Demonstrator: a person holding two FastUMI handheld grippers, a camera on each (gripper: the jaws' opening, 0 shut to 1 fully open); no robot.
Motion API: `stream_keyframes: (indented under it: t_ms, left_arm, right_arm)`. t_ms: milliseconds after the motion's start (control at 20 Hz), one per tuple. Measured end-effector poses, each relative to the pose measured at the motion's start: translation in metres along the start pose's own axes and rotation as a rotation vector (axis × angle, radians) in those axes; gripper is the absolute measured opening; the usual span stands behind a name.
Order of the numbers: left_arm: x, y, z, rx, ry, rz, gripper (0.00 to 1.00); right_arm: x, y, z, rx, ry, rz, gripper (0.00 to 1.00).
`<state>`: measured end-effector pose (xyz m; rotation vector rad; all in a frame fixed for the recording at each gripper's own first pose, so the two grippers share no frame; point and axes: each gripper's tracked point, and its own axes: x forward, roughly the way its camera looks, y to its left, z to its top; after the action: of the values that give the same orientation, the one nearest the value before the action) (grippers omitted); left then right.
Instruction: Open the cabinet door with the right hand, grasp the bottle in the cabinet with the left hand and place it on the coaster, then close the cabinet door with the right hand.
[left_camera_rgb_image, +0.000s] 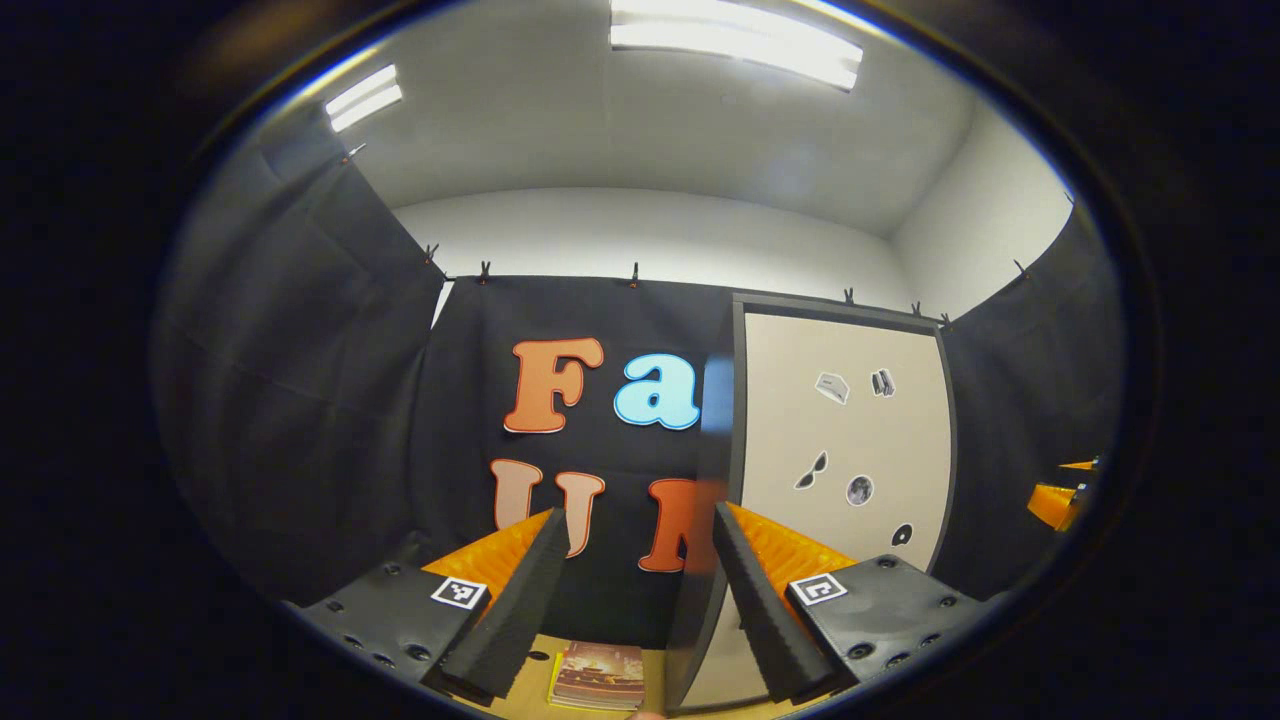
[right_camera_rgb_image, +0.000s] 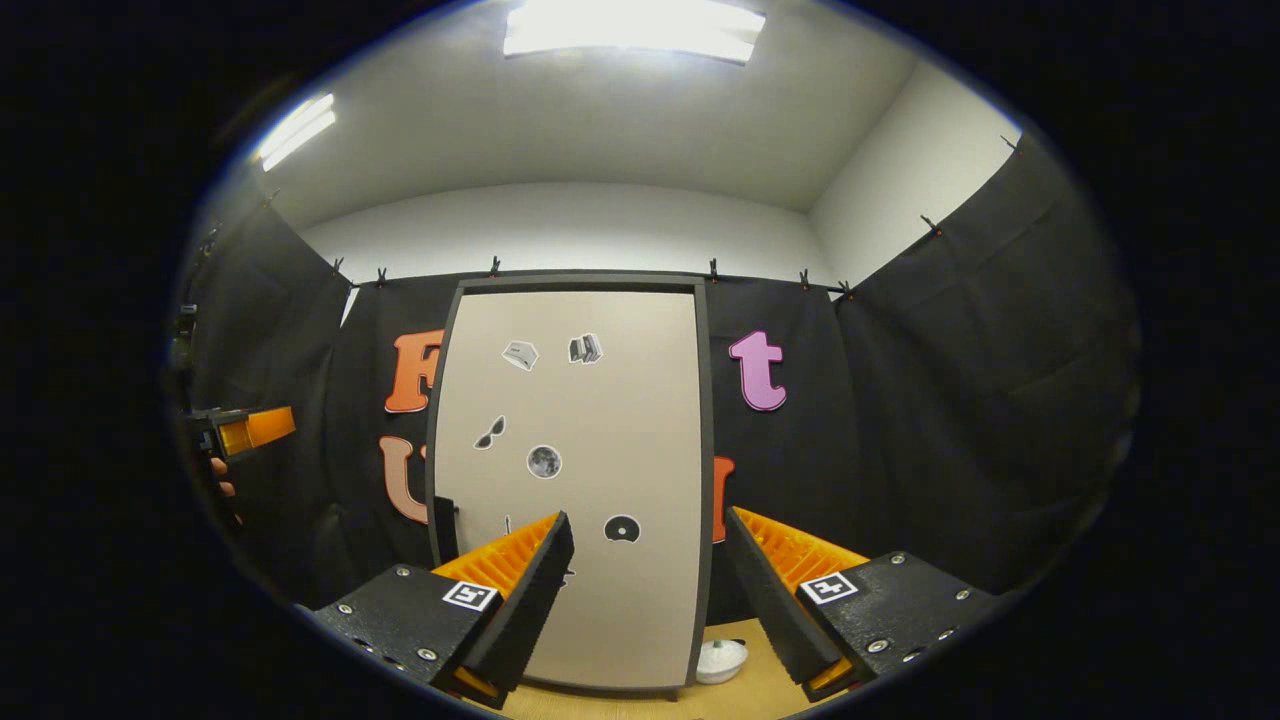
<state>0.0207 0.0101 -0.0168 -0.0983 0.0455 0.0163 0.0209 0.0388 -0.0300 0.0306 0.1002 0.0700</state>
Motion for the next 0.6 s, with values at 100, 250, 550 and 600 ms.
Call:
stream_keyframes:
  t_ms: [100,250,550,600]
  left_arm:
    - [0.001,0.01,-0.002,0.012,0.004,0.008,0.94]
    - [0.0,0.023,-0.003,0.017,0.008,0.027,0.93]
    - [0.0,0.048,-0.005,0.039,0.004,0.043,0.94]
    - [-0.001,0.054,-0.007,0.041,0.006,0.047,0.94]
  right_arm:
    - [0.004,0.007,-0.003,0.003,0.007,0.007,0.94]
    - [0.01,0.022,-0.012,0.012,0.027,0.028,0.94]
    - [0.027,0.061,-0.039,0.03,0.087,0.068,0.94]
    - [0.03,0.07,-0.046,0.038,0.104,0.081,0.94]
